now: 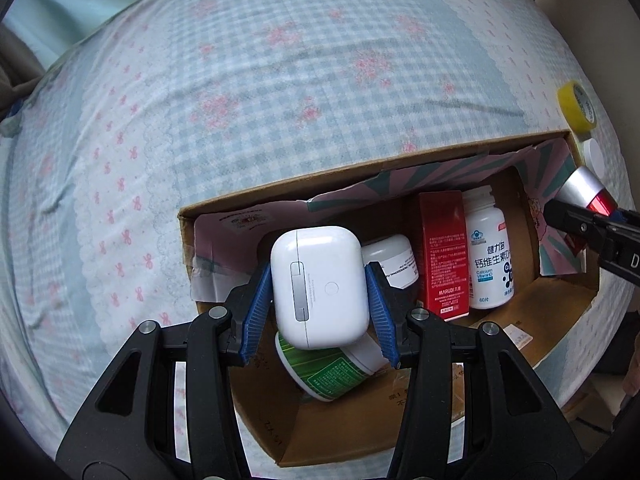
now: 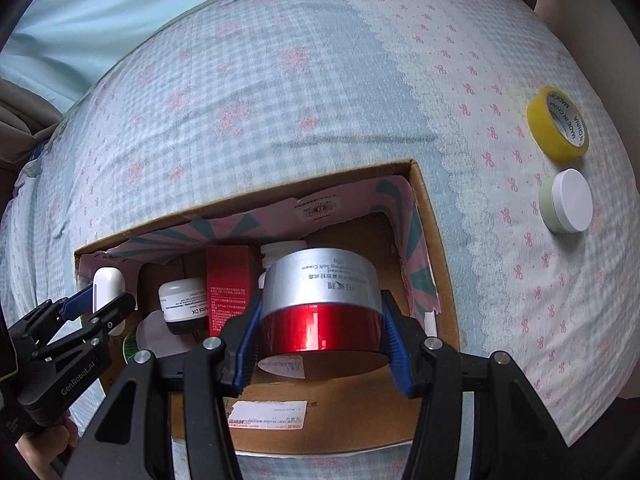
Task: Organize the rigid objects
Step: 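Lower both items into the box and open both tools, then lift both tools away from the box toward the tape and white jar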
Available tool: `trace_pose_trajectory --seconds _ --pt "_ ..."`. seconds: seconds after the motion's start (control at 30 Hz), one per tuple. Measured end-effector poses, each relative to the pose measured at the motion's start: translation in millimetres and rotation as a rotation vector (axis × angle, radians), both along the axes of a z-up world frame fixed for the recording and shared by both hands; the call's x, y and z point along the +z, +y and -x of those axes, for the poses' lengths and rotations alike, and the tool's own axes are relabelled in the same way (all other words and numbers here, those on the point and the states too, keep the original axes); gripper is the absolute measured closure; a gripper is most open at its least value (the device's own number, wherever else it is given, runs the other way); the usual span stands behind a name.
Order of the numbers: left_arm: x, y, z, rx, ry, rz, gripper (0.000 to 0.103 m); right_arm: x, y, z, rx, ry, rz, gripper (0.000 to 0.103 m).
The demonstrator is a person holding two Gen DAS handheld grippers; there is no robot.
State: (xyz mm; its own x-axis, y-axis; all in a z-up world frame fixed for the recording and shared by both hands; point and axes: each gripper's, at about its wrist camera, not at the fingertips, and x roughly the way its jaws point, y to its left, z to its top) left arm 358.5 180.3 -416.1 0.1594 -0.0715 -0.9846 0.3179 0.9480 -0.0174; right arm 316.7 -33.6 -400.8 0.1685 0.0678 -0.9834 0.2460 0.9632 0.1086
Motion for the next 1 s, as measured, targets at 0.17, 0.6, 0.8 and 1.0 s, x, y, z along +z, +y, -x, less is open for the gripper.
trace_pose_trajectory --seconds 0.17,0.6,0.8,1.0 --pt "10 -7 7 -0.026 -0.033 0.011 0.0 0 0 -10 0.002 -0.011 -0.006 0.043" --pt "32 -5 22 0.003 -0.079 0.008 0.0 22 4 0 0.014 -0.058 -0.04 0.0" --pt "56 0 38 0.024 -0.109 0.007 0.0 42 8 13 0.029 -0.074 -0.046 0.0" --pt "90 10 65 0.059 -0.125 0.007 0.0 81 15 34 0.055 -0.104 -0.013 0.0"
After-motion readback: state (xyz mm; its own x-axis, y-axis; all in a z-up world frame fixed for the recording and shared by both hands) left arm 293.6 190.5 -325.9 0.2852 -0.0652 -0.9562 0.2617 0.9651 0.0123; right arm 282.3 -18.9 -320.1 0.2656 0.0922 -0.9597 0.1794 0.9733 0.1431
